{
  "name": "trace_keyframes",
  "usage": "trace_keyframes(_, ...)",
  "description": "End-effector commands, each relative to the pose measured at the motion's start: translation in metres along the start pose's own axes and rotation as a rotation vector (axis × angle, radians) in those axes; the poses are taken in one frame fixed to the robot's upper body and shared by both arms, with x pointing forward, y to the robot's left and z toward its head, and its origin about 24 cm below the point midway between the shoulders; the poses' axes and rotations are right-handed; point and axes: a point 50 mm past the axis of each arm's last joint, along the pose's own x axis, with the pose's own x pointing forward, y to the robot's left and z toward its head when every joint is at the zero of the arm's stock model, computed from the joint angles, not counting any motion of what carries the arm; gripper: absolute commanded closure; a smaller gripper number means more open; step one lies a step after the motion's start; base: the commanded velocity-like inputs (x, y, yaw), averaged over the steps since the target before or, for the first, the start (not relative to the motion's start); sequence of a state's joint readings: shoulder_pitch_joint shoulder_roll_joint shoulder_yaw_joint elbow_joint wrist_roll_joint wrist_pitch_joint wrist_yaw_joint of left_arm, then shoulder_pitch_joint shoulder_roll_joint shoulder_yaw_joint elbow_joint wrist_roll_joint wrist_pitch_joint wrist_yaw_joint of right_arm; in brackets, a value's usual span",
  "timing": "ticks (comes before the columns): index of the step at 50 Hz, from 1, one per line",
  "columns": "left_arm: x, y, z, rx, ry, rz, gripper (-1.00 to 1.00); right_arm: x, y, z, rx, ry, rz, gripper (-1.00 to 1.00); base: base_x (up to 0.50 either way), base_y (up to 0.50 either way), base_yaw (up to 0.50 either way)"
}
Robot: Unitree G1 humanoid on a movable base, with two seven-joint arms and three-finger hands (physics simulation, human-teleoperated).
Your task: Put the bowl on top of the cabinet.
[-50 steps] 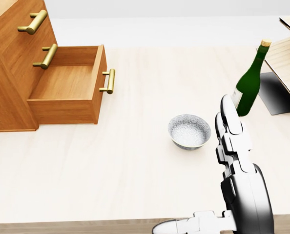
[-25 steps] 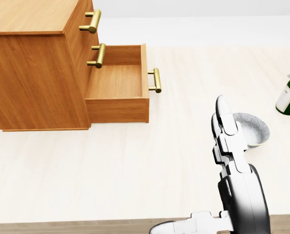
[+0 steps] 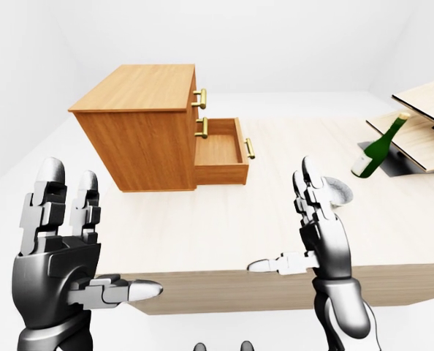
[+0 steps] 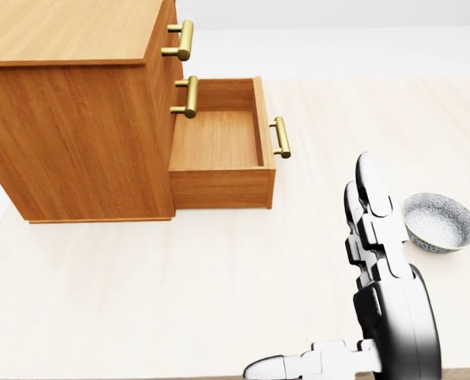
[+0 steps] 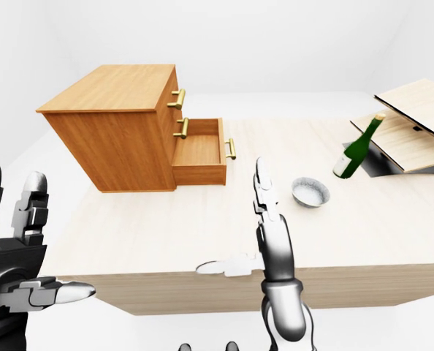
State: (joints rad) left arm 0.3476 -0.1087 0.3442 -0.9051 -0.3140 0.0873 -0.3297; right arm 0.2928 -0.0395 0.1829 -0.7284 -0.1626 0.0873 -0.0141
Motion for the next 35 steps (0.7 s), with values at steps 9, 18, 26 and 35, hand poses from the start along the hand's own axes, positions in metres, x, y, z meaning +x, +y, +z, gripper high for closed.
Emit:
trace_keyframes(9, -0.0011, -0.0007, 0.0005, -0.001, 0.002, -0.003, -1.0, -0.0028, -0.0006, 0.0037, 0.016, -0.009, 0.006, -1.0, 0.5, 0.0, 0.0)
trace_keyframes(18, -0.0004, -0.0003, -0.0002, -0.001, 0.001, -0.003, -1.0, -0.002, 0.0006, 0.0021, 0.006, -0.004, 0.011, -0.99, 0.5, 0.0, 0.0)
trace_keyframes(26, 0.0001, 0.0, -0.0008, -0.002, 0.002, -0.003, -1.0, -0.0004, 0.0025, -0.0001, 0.001, 0.001, 0.018, -0.99, 0.5, 0.0, 0.0)
trace_keyframes(35, 0.0009, -0.0006, -0.004, -0.003, 0.014, -0.006, -1.0, 0.0037, 0.0049, -0.004, 0.033, 0.008, 0.015, -1.0, 0.44, 0.0, 0.0)
